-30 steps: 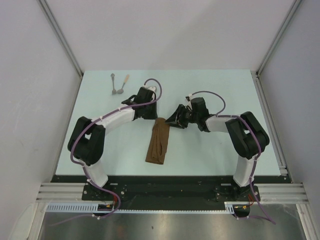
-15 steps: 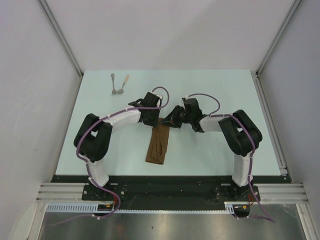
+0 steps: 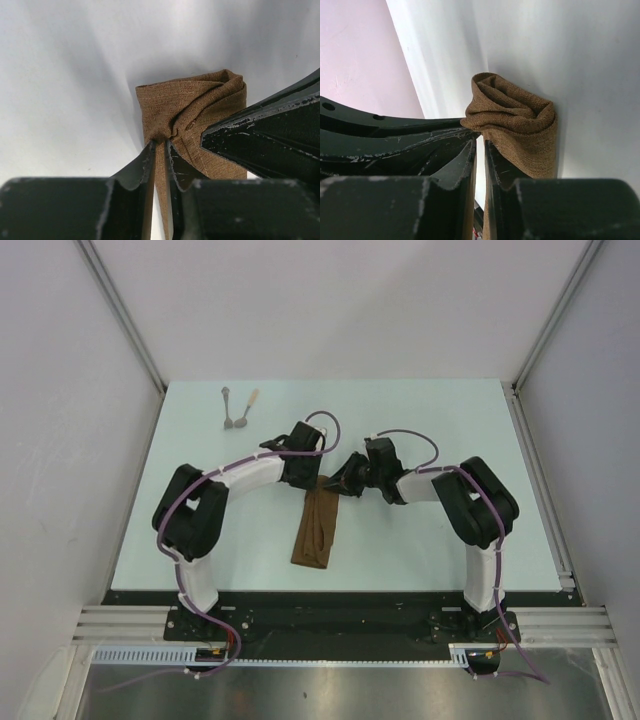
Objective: Fold the napkin into a case and place the utensils inside
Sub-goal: Stuff the top corner of the smaller-rectangle-folded napkin at the center of the board.
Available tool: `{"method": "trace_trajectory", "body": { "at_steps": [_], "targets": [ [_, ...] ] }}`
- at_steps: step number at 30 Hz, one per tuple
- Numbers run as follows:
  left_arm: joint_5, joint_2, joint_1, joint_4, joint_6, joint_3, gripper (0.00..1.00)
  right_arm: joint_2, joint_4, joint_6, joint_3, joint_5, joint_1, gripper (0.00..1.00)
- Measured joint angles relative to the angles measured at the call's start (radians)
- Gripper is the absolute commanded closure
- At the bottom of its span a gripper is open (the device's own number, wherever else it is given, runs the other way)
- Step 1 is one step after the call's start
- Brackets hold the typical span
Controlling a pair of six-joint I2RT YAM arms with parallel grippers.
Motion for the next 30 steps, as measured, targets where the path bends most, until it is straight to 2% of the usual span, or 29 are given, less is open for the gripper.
{"method": "trace_trajectory", "body": {
  "at_steps": [3, 5, 10, 13, 17, 24, 30],
  "targets": [
    [-0.004, 0.008, 0.0, -0.004, -0.002, 0.012, 0.92, 0.003, 0.001, 0.0, 0.004, 0.003, 0.0, 0.85],
    [-0.003, 0.008, 0.0, -0.002, -0.001, 0.012, 0.99, 0.007, 0.0, 0.0, 0.006, 0.003, 0.0, 0.86],
    [-0.002, 0.004, 0.0, 0.009, -0.003, 0.008, 1.0, 0.009, 0.001, -0.004, 0.006, 0.006, 0.0, 0.86],
    [-0.002, -0.011, 0.0, 0.023, -0.008, -0.01, 1.0, 0.009, 0.0, -0.011, 0.006, 0.006, 0.0, 0.82],
    [-0.003, -0.048, 0.0, 0.041, -0.01, -0.039, 1.0, 0.008, 0.0, -0.031, 0.006, 0.004, -0.006, 0.71],
    [0.024, -0.066, 0.0, 0.075, -0.029, -0.054, 1.0, 0.006, -0.003, -0.043, 0.035, -0.02, -0.02, 0.67],
    [0.042, -0.066, 0.0, 0.081, -0.039, -0.066, 1.0, 0.006, 0.002, -0.045, 0.048, -0.026, -0.021, 0.55]
  ]
}}
